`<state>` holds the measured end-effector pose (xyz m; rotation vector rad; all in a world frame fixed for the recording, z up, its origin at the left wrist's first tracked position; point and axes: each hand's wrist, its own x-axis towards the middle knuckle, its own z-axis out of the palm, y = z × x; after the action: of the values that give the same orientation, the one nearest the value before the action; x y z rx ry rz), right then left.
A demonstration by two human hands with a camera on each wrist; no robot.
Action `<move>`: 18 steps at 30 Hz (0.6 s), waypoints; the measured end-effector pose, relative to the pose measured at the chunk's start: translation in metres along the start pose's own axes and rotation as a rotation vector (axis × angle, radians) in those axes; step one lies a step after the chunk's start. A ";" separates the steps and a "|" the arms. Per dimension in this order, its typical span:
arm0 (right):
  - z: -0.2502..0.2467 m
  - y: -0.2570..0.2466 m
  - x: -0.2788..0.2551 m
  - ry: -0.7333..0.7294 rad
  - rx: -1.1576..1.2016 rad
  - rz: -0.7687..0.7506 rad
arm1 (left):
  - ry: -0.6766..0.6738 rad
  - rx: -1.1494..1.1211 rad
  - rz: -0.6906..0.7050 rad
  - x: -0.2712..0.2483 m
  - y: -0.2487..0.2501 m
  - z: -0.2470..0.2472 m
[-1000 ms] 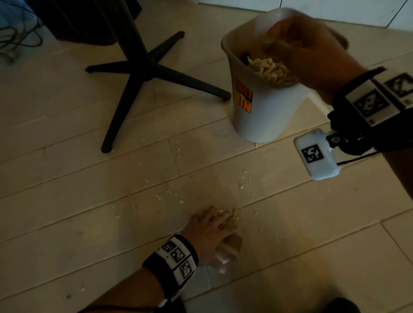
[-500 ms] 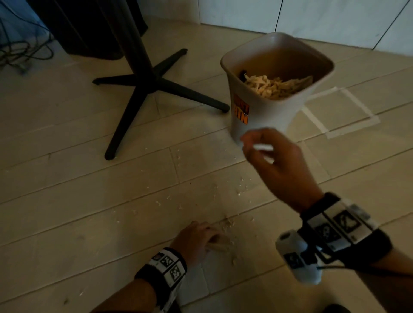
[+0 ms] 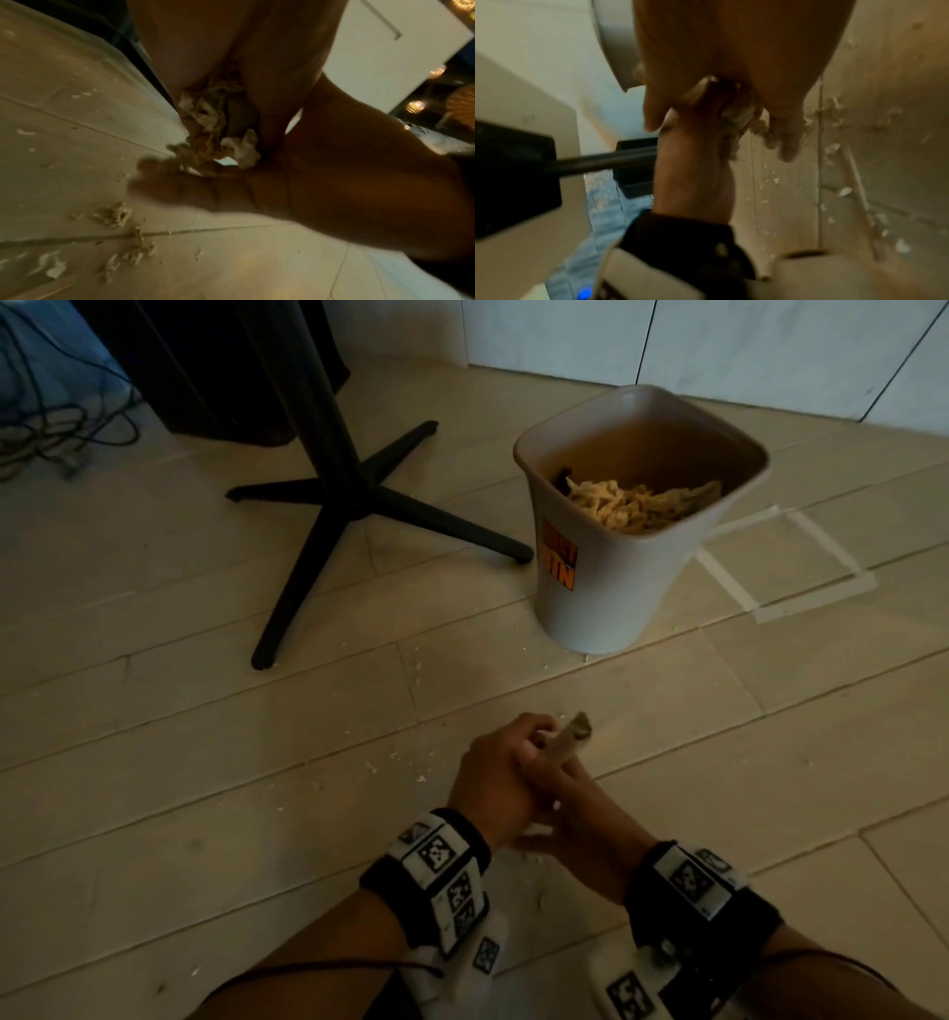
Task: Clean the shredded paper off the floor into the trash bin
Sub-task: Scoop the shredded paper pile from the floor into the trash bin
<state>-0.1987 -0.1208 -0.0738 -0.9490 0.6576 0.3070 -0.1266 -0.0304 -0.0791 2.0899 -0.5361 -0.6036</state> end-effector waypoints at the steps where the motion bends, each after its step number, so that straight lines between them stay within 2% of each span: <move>1: 0.003 -0.001 -0.001 -0.003 0.072 -0.014 | -0.002 0.047 -0.011 -0.001 0.003 0.004; 4: 0.001 -0.008 -0.001 0.061 0.226 -0.029 | 0.028 0.084 -0.013 -0.006 0.008 0.011; 6: -0.002 -0.010 0.003 0.134 0.230 -0.009 | 0.045 0.101 0.002 -0.008 0.007 0.013; 8: -0.004 -0.010 0.007 0.194 0.218 0.011 | -0.009 0.065 -0.019 -0.008 0.004 0.011; 11: -0.008 -0.014 0.015 0.273 0.210 0.033 | -0.154 -0.121 -0.039 -0.013 0.002 0.006; 13: -0.015 -0.019 0.021 0.336 0.182 0.001 | -0.209 -0.087 0.012 -0.016 -0.001 0.003; 15: -0.023 -0.025 0.025 0.387 0.104 -0.068 | -0.192 0.004 0.084 -0.018 -0.005 0.000; 18: -0.031 -0.039 0.025 0.391 -0.053 -0.187 | -0.053 -0.009 0.184 -0.019 -0.009 -0.008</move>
<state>-0.1714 -0.1687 -0.0770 -1.1248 0.9127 -0.0310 -0.1352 -0.0099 -0.0785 1.9936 -0.7452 -0.5546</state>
